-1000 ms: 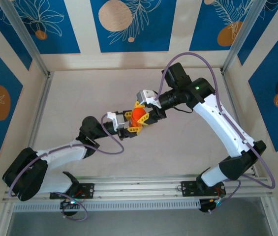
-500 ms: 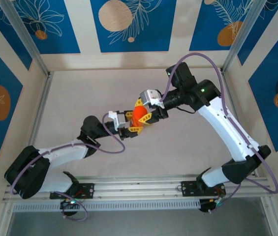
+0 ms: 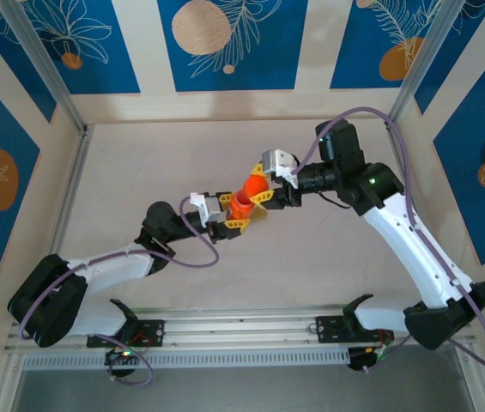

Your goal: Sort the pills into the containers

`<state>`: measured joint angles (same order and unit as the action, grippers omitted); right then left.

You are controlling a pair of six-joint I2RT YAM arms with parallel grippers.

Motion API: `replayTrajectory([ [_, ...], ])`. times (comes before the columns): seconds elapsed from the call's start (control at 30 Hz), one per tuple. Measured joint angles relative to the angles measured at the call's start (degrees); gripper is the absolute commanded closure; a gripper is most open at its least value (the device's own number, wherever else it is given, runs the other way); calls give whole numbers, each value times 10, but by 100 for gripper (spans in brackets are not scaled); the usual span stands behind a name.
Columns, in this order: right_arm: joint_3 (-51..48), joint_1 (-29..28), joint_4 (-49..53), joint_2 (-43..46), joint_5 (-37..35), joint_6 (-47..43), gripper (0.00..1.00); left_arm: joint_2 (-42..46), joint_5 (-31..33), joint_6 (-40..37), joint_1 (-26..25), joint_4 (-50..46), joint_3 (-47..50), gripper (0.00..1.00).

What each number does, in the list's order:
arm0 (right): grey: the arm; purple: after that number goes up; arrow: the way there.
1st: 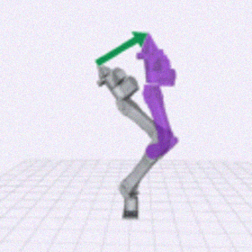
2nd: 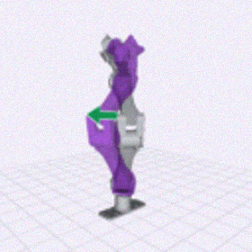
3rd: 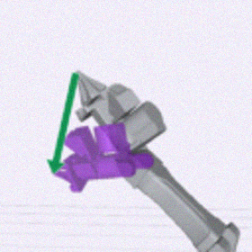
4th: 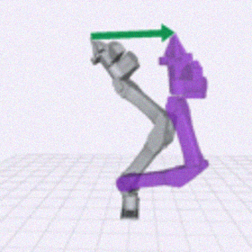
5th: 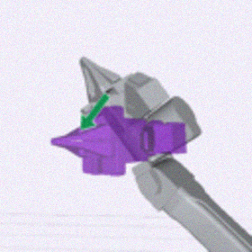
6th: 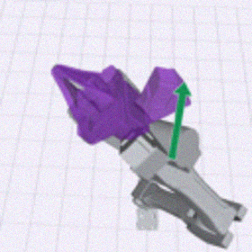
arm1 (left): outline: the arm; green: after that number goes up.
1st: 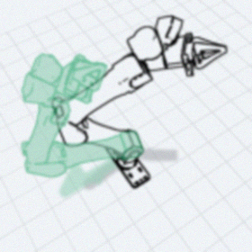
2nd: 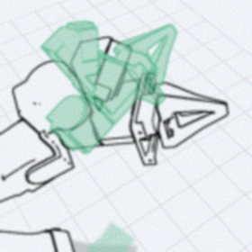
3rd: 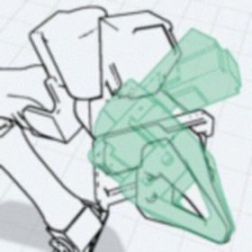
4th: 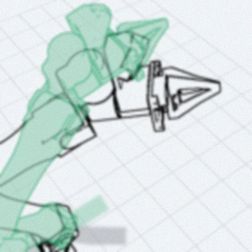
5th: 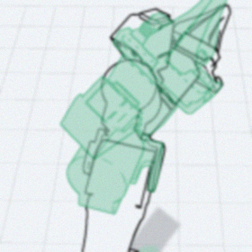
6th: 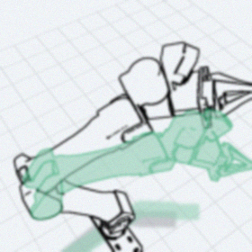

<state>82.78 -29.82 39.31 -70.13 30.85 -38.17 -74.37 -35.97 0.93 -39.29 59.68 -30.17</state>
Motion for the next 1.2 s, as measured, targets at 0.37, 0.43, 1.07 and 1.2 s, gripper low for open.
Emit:
replayTrajectory([
  [0.37, -117, 7, -119, 66, -182, 203, 100, 4, 35, -15, 0, -19, 0, 100],
  [0.43, -129, 10, -121, 73, -202, 232, 100, 5, 39, -16, 0, -19, 0, 100],
  [1.07, -336, 14, -203, 173, -385, 463, 100, 27, 127, -37, 0, -86, 11, 100],
  [1.2, -393, 14, -246, 192, -399, 480, 100, 55, 161, -27, -7, -92, 60, 100],
])
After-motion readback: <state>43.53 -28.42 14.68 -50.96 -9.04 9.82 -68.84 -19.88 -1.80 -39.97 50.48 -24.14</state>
